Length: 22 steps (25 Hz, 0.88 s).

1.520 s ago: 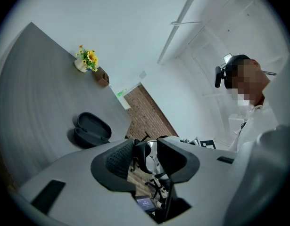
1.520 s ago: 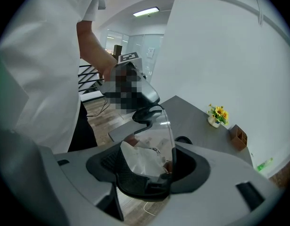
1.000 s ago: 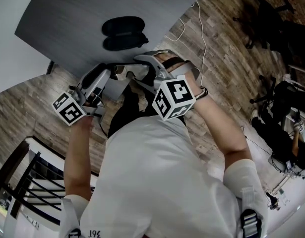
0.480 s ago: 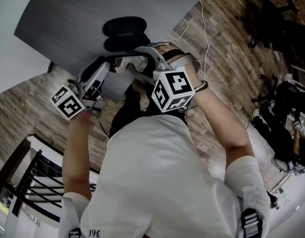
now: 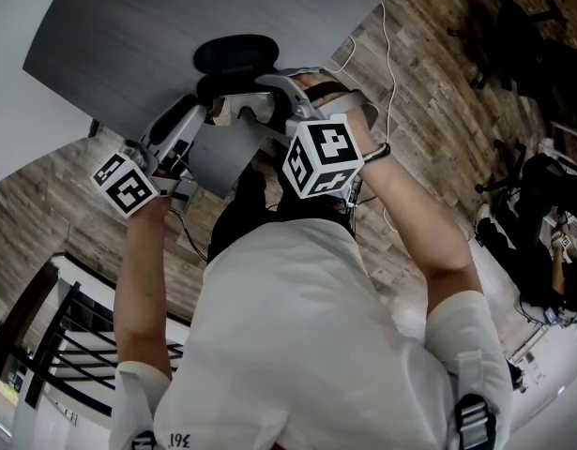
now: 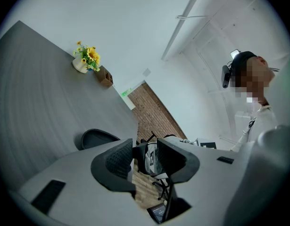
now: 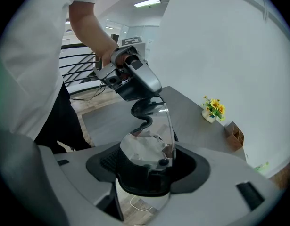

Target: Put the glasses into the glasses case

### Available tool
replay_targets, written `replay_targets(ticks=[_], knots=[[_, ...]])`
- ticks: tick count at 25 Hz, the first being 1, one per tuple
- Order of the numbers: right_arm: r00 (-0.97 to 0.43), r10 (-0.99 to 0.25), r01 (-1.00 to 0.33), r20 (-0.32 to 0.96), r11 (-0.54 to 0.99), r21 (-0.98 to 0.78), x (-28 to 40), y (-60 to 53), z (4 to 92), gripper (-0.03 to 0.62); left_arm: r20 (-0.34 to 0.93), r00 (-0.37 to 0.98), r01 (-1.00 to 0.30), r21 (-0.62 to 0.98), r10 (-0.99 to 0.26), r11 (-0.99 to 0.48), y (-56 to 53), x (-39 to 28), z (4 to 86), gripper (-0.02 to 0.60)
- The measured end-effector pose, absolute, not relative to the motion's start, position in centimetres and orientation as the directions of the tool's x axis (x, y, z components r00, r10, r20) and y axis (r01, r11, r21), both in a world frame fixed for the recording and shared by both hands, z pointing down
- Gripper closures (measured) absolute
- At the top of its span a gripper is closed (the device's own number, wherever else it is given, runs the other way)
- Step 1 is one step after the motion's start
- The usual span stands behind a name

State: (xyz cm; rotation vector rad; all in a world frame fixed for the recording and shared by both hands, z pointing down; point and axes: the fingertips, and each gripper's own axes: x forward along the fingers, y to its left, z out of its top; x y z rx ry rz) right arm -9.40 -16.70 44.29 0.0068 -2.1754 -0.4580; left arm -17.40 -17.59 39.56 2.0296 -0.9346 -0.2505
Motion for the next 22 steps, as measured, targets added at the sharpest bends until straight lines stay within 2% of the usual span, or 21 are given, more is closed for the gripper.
replay_targets(ticks=[14, 22], knots=[[-0.590, -0.197, 0.145, 0.783, 0.928, 0.343, -9.4, -19.8, 45.8, 0.312, 0.180, 0.689, -0.545, 0.767, -0.702, -0.338, -20.6, -17.5, 40.7, 0.415], [-0.558, -0.205, 0.179, 0.804, 0.916, 0.358, -10.6, -21.9, 47.6, 0.310, 0.218, 0.671, -0.567, 0.767, -0.709, -0.300, -22.3, -18.8, 42.4, 0.415]])
